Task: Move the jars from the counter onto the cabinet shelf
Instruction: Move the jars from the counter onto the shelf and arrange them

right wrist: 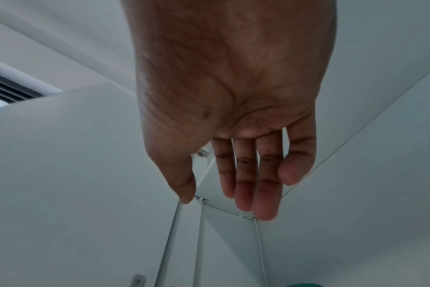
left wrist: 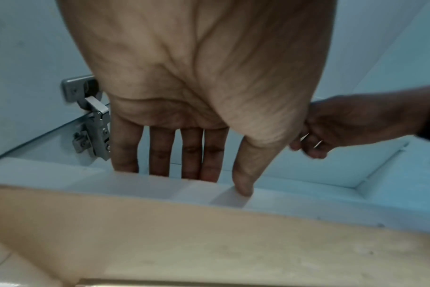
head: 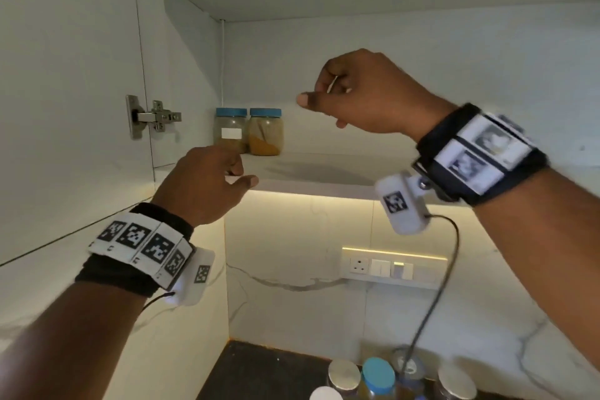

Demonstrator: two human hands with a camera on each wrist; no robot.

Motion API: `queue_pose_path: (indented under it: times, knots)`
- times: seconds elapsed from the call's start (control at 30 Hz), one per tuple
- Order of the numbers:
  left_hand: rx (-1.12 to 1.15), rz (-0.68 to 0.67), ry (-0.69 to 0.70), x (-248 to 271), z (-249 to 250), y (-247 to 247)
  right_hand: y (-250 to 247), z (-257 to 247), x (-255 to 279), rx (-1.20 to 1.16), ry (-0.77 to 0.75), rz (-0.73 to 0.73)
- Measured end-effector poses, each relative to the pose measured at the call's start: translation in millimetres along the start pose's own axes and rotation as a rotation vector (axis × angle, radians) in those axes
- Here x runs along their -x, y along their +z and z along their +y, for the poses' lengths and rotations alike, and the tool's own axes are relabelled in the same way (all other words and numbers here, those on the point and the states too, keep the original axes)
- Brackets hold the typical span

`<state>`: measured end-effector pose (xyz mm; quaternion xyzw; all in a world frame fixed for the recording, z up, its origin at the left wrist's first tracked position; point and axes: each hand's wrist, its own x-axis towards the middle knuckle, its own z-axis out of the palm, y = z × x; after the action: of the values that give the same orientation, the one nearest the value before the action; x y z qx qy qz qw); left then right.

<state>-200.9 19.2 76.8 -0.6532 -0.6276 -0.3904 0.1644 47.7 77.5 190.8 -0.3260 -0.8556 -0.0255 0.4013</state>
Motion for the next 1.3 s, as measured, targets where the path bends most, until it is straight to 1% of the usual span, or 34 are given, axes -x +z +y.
queue_pose_path:
  times: [0.07,0.17,0.2,0.27,0.3,0.37,0.4,0.43,0.53,0.6,0.67,0.73,0.8,0.9,1.0,1.1,1.2,1.3]
  knots:
    - [-0.031,0.063,0.031,7.4,-0.6,9.6,2.4,6.3,36.3,-0.063,0.0,0.073]
    - [-0.055,0.173,0.16,29.0,13.3,26.5,20.1,17.4,91.7,-0.155,-0.018,0.166]
    - [-0.045,0.214,0.213,37.0,21.2,32.5,28.0,21.8,108.7,-0.169,-0.027,0.178]
    - [0.01,0.25,0.276,61.8,39.1,52.0,47.5,36.1,147.4,-0.189,-0.024,0.168]
    - [0.048,0.237,0.3,73.5,47.6,62.8,56.9,44.6,164.4,-0.193,-0.011,0.157]
    - [0.143,0.137,0.346,99.3,61.0,93.1,78.7,67.8,199.2,-0.192,0.031,0.118]
    - [0.192,0.054,0.347,115.2,65.5,112.6,91.1,81.0,219.4,-0.185,0.067,0.093]
    - [0.237,-0.024,0.328,128.3,67.4,131.1,102.6,94.9,236.2,-0.17,0.102,0.078]
    - [0.336,-0.295,0.205,173.4,68.3,193.4,139.5,143.8,297.8,-0.109,0.254,0.03]
    - [0.373,-0.458,0.14,204.6,69.3,232.0,160.3,176.6,345.6,-0.072,0.386,0.024]
    - [0.365,-0.583,0.106,231.5,71.1,264.0,176.8,199.4,392.6,-0.083,0.52,-0.008]
    - [0.335,-0.69,0.065,254.3,72.6,291.0,188.5,210.3,432.0,-0.133,0.619,-0.106]
    - [0.319,-0.768,0.022,272.3,73.5,312.5,199.9,213.9,460.1,-0.176,0.667,-0.185]
    - [0.276,-0.831,-0.052,288.4,79.4,338.7,216.8,220.5,481.3,-0.211,0.696,-0.227]
    - [0.189,-0.832,-0.104,293.9,85.0,357.5,234.1,226.4,479.5,-0.161,0.71,-0.319]
    - [0.138,-0.821,-0.129,295.7,85.5,372.5,255.0,233.6,470.9,-0.068,0.658,-0.409]
    - [0.152,-0.865,-0.171,300.2,79.9,383.2,273.0,238.7,464.3,-0.01,0.657,-0.54]
    - [0.229,-0.836,-0.234,304.5,75.3,388.9,285.1,243.2,464.2,0.007,0.688,-0.606]
